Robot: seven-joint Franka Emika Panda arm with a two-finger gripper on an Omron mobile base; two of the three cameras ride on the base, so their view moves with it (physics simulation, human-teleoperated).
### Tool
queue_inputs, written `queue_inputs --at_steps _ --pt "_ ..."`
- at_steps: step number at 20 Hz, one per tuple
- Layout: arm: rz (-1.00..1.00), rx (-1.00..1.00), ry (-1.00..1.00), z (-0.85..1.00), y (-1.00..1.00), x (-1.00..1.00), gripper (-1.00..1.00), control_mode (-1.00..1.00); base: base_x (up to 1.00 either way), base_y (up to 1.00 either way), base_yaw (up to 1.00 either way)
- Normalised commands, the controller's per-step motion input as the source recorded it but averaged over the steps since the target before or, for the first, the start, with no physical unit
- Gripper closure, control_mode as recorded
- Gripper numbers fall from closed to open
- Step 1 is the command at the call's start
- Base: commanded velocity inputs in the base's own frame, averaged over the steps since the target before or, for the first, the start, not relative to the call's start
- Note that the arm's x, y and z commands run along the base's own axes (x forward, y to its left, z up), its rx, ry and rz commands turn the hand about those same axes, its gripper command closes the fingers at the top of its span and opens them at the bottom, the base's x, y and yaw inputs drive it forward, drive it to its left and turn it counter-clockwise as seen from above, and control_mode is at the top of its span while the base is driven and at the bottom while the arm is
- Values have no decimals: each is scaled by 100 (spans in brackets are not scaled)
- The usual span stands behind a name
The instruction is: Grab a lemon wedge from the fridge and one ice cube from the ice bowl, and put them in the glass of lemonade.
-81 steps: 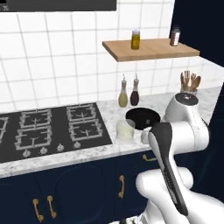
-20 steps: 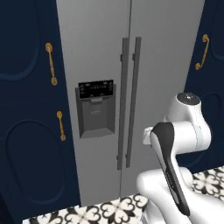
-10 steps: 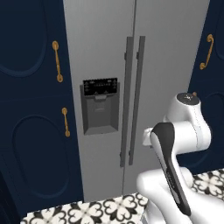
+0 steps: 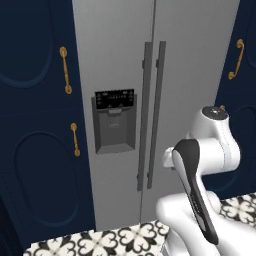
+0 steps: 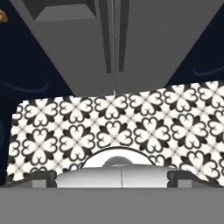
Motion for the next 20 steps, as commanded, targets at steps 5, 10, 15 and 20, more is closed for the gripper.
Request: queue_inputs --at_steps 5,10,15,20 --pt "1 0 -2 -8 -40 54 -100 -100 0 0 0" --pt "0 2 -8 0 -26 95 -100 -100 0 0 0" --pt "0 0 -19 1 -17 64 -100 -100 0 0 0" --pt "1 0 -21 0 -23 53 -100 -100 0 0 0"
